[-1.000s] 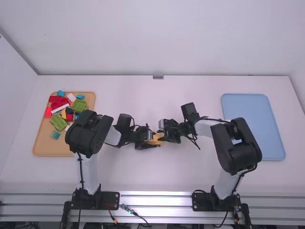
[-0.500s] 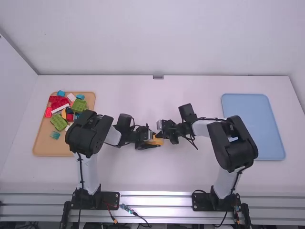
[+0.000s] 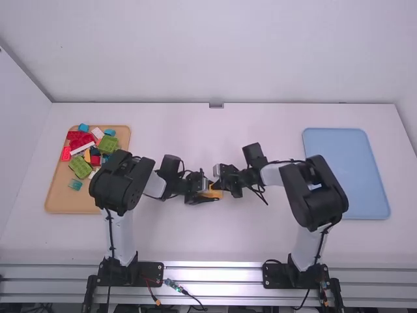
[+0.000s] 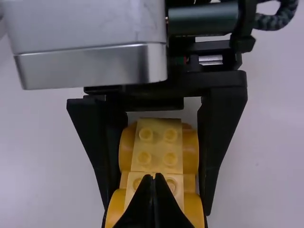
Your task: Assemble lego blocks to make yellow taxi
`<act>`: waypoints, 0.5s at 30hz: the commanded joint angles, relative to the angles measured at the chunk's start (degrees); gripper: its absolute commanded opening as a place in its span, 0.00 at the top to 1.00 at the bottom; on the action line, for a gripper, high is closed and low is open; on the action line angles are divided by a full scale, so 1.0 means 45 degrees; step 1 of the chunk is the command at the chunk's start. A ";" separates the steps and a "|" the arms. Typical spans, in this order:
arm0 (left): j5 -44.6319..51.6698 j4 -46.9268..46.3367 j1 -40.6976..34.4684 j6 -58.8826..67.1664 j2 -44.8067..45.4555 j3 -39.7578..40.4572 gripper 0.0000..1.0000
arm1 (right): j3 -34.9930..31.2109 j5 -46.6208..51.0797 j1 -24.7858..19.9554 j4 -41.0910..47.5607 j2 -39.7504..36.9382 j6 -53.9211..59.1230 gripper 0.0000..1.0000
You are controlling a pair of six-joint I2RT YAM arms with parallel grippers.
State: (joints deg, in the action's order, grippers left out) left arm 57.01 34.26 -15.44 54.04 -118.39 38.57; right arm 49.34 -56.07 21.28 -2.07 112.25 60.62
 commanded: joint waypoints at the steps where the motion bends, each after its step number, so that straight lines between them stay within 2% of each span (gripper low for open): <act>1: -0.0552 -0.0248 -0.0092 0.0189 -0.0210 0.0189 0.70 | -0.0053 0.0471 0.0306 0.0170 0.0608 -0.0019 1.00; 8: -0.0547 -0.0529 -0.0092 0.0185 -0.0210 0.0423 0.73 | -0.0165 0.0865 0.0549 0.0189 0.0608 0.0058 1.00; 15: -0.0547 -0.0151 -0.0092 0.0189 -0.0210 0.0257 0.74 | -0.1462 0.0685 0.0525 -0.1219 0.0608 0.0199 1.00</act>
State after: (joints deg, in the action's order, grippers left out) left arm 57.19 32.80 -15.38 54.81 -118.39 39.42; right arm 46.41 -56.58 21.63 -9.23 112.53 61.36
